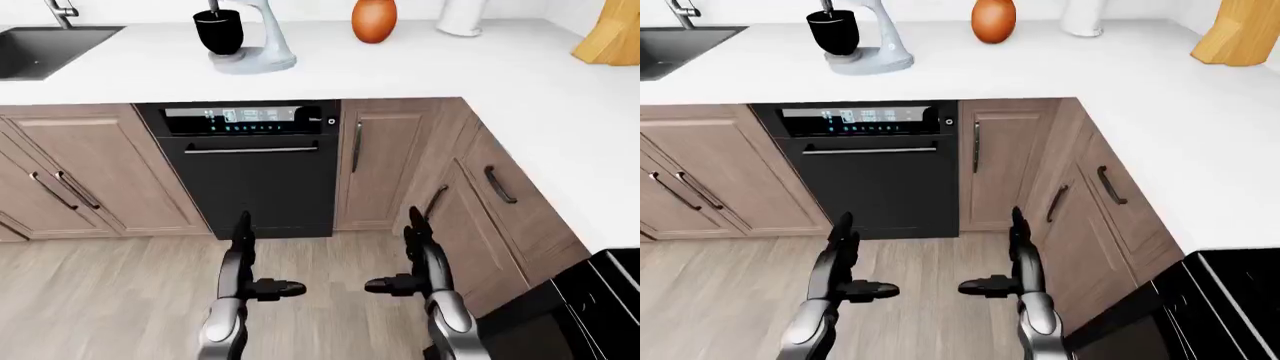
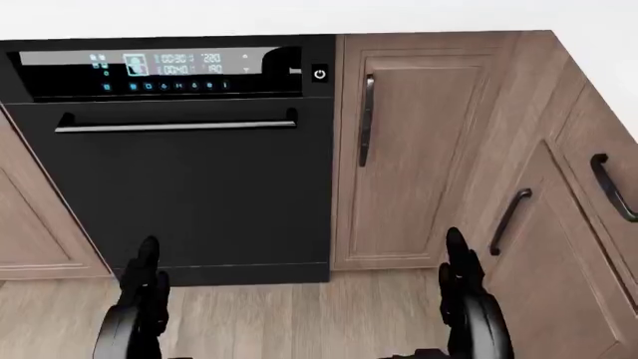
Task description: Open the stand mixer head.
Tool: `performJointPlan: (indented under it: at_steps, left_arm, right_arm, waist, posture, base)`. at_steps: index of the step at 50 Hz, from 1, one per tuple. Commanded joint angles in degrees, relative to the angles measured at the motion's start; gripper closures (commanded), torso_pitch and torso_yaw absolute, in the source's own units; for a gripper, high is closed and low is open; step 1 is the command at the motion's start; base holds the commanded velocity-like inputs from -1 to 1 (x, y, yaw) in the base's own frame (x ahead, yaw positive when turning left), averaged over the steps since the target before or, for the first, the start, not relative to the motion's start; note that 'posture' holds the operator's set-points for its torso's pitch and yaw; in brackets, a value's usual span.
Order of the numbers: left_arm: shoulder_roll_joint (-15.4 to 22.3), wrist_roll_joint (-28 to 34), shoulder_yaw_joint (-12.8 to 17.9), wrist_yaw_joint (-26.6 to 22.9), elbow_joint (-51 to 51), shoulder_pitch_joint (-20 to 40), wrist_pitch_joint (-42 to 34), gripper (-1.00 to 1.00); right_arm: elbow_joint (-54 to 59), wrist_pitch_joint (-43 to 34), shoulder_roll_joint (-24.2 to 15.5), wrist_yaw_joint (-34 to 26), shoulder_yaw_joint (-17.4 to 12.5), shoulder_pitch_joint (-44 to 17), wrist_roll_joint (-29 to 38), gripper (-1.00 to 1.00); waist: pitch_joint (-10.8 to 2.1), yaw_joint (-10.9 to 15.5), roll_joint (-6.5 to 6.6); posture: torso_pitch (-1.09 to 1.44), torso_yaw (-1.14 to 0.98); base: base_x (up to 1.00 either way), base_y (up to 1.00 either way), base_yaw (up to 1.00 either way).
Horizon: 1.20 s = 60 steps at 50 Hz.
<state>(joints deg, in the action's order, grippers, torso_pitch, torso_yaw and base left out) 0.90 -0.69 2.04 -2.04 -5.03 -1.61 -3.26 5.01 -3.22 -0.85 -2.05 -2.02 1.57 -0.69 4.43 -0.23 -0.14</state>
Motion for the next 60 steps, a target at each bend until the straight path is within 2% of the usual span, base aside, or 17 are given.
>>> performJointPlan:
  at_steps: [1, 3, 4, 5, 7, 8, 19, 28, 30, 38, 42, 46, 49, 51, 53, 56, 60]
  left_arm:
    - [0.25, 0.03, -0.14, -0.29, 4.97, 1.51, 3.65, -1.00]
    - [0.23, 0.30, -0.30, -0.48, 4.97, 1.47, 3.79, -1.00]
    - [0.24, 0.33, -0.27, -0.50, 4.97, 1.48, 3.81, -1.00]
    - [0.25, 0.37, -0.23, -0.51, 4.92, 1.49, 3.85, -1.00]
    - [0.21, 0.49, -0.31, -0.61, 5.06, 1.41, 3.89, -1.00]
    - [0.20, 0.52, -0.33, -0.63, 5.07, 1.41, 3.90, -1.00]
    - [0.08, 1.88, -0.94, -0.68, 6.84, 1.15, 6.64, -1.00]
    - [-0.54, -1.35, -2.02, -3.66, 14.43, -0.26, 12.14, -1.00]
    - [-0.93, -4.54, -2.88, -5.77, 19.02, -1.54, 13.64, -1.00]
    - [-0.96, -10.72, -3.97, -8.27, 29.00, -3.23, 14.07, -1.00]
    - [-0.15, -11.69, -3.69, -6.91, 40.46, -1.72, 6.00, -1.00]
    - [0.51, -16.05, -0.84, -2.83, 52.70, 3.59, -6.46, -1.00]
    - [1.40, -20.30, 2.05, 1.20, 60.09, 8.63, -16.01, -1.00]
    - [2.80, -23.21, 4.02, 4.28, 63.81, 12.24, -20.90, -1.00]
    - [7.75, -29.33, 5.83, 10.59, 64.93, 16.82, -22.66, -1.00]
    - [14.60, -37.40, 8.15, 18.24, 65.02, 19.53, -21.80, -1.00]
    - [22.64, -44.41, 9.84, 25.36, 65.02, 22.38, -19.78, -1.00]
  right_arm:
    - [-5.43, 5.54, -0.50, -0.87, 0.79, -0.53, 1.02, -1.00]
    - [-5.95, 5.18, -0.42, -1.18, 0.66, -0.60, 1.06, -1.00]
    - [-5.92, 5.18, -0.40, -1.24, 0.60, -0.62, 1.08, -1.00]
    - [-5.99, 5.20, -0.37, -1.35, 0.59, -0.56, 1.12, -1.00]
    - [-6.42, 5.02, -0.28, -1.57, 0.65, -0.35, 1.13, -1.00]
    - [-6.42, 4.97, -0.27, -1.61, 0.61, -0.40, 1.10, -1.00]
    - [-9.94, 3.92, 0.37, -2.93, 0.99, 0.35, -0.96, -1.00]
    - [-17.11, 11.62, 0.12, -9.21, 3.16, 2.84, -4.13, -1.00]
    - [-23.35, 10.05, 0.25, -12.01, 4.48, 5.17, -7.38, -1.00]
    - [-33.68, 2.73, 0.29, -13.64, 3.99, 5.92, -16.54, -1.00]
    - [-48.26, -9.17, -0.64, -10.78, 2.82, 4.82, -23.21, -1.00]
    - [-61.61, -21.41, -1.55, -5.68, 0.19, 0.83, -30.50, -1.00]
    - [-64.93, -23.14, -6.84, 1.90, -1.39, -3.73, -38.38, -1.00]
    - [-64.99, -19.01, -14.69, 9.48, -0.65, -6.46, -45.29, -1.00]
    - [-64.99, -14.16, -23.42, 16.91, 0.24, -9.17, -53.23, -1.00]
    - [-65.00, -6.46, -33.73, 24.17, 2.01, -12.69, -59.43, -1.00]
    - [-65.01, -0.76, -41.11, 28.11, 2.70, -15.45, -63.53, -1.00]
  waist:
    - [-0.05, -0.12, -0.45]
    - [-3.50, 0.34, -0.05]
    - [-2.95, 0.35, -0.09]
    - [-0.95, 0.29, -0.37]
    - [-3.96, 0.32, -0.44]
    - [-4.26, 0.36, -0.43]
    - [-4.93, 0.40, -0.25]
    - [-5.28, 0.34, -0.23]
    - [-5.31, 0.35, -0.24]
    - [-4.79, 0.35, -0.30]
    - [-4.94, 0.46, -0.36]
    - [-4.63, 0.55, -0.39]
    - [-4.62, 0.50, -0.36]
    - [-4.41, 0.44, -0.46]
    - [-4.34, 0.39, -0.54]
    - [-3.93, 0.47, -0.53]
    - [-3.15, 0.38, -0.45]
  posture:
    - [0.00, 0.00]
    - [0.00, 0.00]
    - [0.00, 0.00]
    - [0.00, 0.00]
    - [0.00, 0.00]
    - [0.00, 0.00]
    - [0.00, 0.00]
    - [0.00, 0.00]
    - [0.00, 0.00]
    - [0.00, 0.00]
    - [0.00, 0.00]
    - [0.00, 0.00]
    - [0.00, 0.00]
    - [0.00, 0.00]
    - [0.00, 0.00]
    - [0.00, 0.00]
    - [0.00, 0.00]
  base:
    - [0.00, 0.00, 0.00]
    - [0.00, 0.00, 0.00]
    - [0.00, 0.00, 0.00]
    - [0.00, 0.00, 0.00]
    - [0.00, 0.00, 0.00]
    - [0.00, 0.00, 0.00]
    - [0.00, 0.00, 0.00]
    - [0.00, 0.00, 0.00]
    - [0.00, 0.00, 0.00]
    - [0.00, 0.00, 0.00]
    - [0.00, 0.00, 0.00]
    - [0.00, 0.00, 0.00]
    - [0.00, 0.00, 0.00]
    - [0.00, 0.00, 0.00]
    - [0.00, 0.00, 0.00]
    - [0.00, 0.00, 0.00]
    - [0.00, 0.00, 0.00]
